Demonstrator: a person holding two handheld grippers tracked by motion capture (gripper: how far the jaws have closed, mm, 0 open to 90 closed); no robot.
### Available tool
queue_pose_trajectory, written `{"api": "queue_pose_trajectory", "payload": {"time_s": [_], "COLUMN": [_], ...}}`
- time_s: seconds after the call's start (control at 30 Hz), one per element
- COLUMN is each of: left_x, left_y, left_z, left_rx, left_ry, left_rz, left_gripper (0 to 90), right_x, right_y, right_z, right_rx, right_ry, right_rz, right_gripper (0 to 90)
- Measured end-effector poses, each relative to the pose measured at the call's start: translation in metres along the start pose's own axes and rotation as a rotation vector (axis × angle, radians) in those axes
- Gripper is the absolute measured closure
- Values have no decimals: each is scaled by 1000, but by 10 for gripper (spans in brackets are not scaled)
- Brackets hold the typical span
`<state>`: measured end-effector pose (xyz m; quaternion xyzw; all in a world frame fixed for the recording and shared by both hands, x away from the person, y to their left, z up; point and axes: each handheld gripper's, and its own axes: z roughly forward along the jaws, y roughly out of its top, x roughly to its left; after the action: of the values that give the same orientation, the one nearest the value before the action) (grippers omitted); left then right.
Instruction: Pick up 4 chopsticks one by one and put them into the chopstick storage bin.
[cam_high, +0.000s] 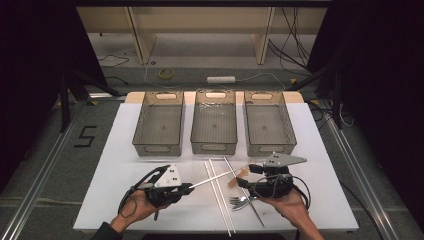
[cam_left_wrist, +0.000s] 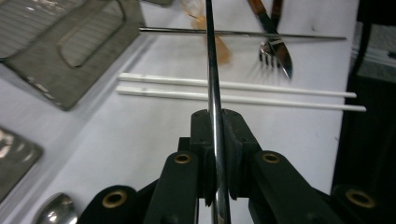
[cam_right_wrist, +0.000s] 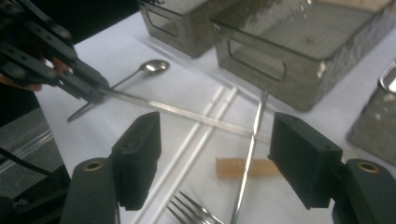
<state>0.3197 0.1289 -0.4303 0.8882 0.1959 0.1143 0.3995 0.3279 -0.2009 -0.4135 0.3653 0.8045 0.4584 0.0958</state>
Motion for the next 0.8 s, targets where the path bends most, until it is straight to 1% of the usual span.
{"api": "queue_pose_trajectory", "payload": {"time_s": [0.07, 0.1, 0.17, 0.23, 0.27, 0.3, 0.37, 0.43, 0.5, 0.53, 0.6, 0.63, 0.7, 0.73, 0.8], "left_x": [3, 4, 7, 10, 12, 14, 18, 24, 30, 34, 41, 46, 53, 58, 65], "left_y": [0, 0, 0, -1, -2, -2, -2, -4, -5, -6, -7, -7, -8, -8, -9], "left_z": [-3, -4, -6, -9, -10, -11, -14, -19, -23, -25, -28, -30, -32, -34, -36], "left_rx": [-24, -32, -56, -72, -84, -89, -97, -115, -127, -135, -147, -152, -164, -174, -179], "left_ry": [28, 37, 70, 101, 113, 121, 151, 180, 217, 241, 269, 290, 308, 323, 344], "left_rz": [-30, -41, -71, -96, -115, -126, -141, -180, -201, -218, -243, -261, -284, -298, -316], "left_gripper": [831, 831, 831, 831, 831, 831, 831, 831, 831, 831, 831, 831, 831, 832, 832], "right_x": [-2, -3, -4, -5, -5, -6, -6, -7, -7, -8, -8, -8, -8, -8, -7], "right_y": [-2, -5, -8, -10, -11, -11, -12, -14, -16, -16, -18, -18, -18, -18, -19], "right_z": [0, 1, 2, 2, 2, 1, 1, 0, 0, 0, 1, 1, 2, 2, 2], "right_rx": [6, 20, 30, 31, 29, 28, 33, 41, 49, 51, 54, 62, 65, 64, 66], "right_ry": [-9, -12, -24, -27, -37, -42, -50, -57, -60, -61, -63, -67, -68, -68, -69], "right_rz": [8, 15, 24, 28, 30, 29, 33, 31, 31, 31, 30, 30, 26, 27, 25], "right_gripper": [337, 333, 326, 323, 323, 323, 322, 323, 323, 322, 323, 323, 322, 323, 323]}}
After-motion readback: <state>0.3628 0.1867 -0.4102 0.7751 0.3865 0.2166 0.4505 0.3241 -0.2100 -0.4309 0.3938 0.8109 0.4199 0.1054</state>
